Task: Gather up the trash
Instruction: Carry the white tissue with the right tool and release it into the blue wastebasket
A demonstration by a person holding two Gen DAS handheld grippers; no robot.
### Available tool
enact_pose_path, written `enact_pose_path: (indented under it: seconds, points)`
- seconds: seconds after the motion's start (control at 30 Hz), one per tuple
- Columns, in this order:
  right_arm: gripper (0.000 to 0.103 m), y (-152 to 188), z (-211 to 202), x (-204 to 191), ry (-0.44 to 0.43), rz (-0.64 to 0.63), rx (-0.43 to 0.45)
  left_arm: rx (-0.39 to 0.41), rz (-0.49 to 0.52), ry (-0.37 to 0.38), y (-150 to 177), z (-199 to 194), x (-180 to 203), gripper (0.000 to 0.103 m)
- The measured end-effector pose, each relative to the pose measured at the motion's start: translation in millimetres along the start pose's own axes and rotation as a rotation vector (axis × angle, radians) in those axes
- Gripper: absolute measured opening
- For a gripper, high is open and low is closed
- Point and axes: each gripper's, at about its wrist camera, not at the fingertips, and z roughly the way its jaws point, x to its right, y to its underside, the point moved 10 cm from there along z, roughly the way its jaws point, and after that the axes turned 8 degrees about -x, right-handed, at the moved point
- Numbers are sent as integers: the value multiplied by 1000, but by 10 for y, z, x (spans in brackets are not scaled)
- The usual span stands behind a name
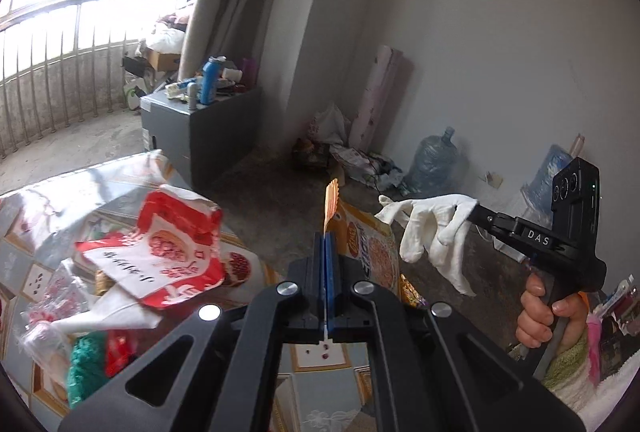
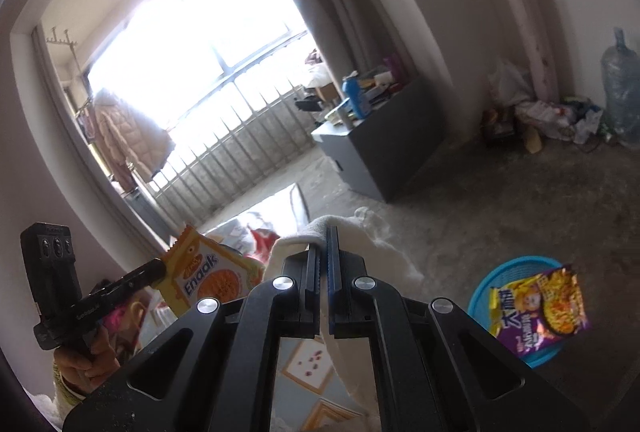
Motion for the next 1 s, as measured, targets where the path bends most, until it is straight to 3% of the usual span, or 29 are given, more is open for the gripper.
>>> enact_pose_path:
  seconds: [0.13, 0.33, 0.6, 0.63, 0.7, 0.73, 0.8, 0.83, 1.0]
  points:
    - [1, 71, -79, 583, 65, 95, 4, -125, 97, 37, -82, 693, 525, 0]
    - [1, 317, 167, 1410, 112, 246, -64, -328, 226, 36, -22, 1890, 1078, 0]
    - [2, 720, 774, 2466, 103, 482, -165, -509, 287, 6, 146, 3246, 1303, 5]
    - [6, 786, 844, 2600, 108, 511, -174, -539, 285, 11, 206, 3411, 1304, 9]
    - [21, 1046, 1184, 3010, 168, 566, -244, -643, 269, -22, 392, 3782, 1228, 41]
    - [40, 1204, 1298, 3191, 219, 586, -296, -685, 250, -66, 479, 3941, 1146, 41]
    - [41, 1608, 1506, 3553, 349, 655, -419, -707, 214, -96, 540, 4079, 1073, 41]
    - [41, 1710, 1529, 3616, 361, 675, -437, -709, 191, -90, 545, 4101, 1066, 41]
    - [48, 1695, 1291, 3550, 365, 667, -343, -659, 207, -81, 485, 4006, 1113, 48]
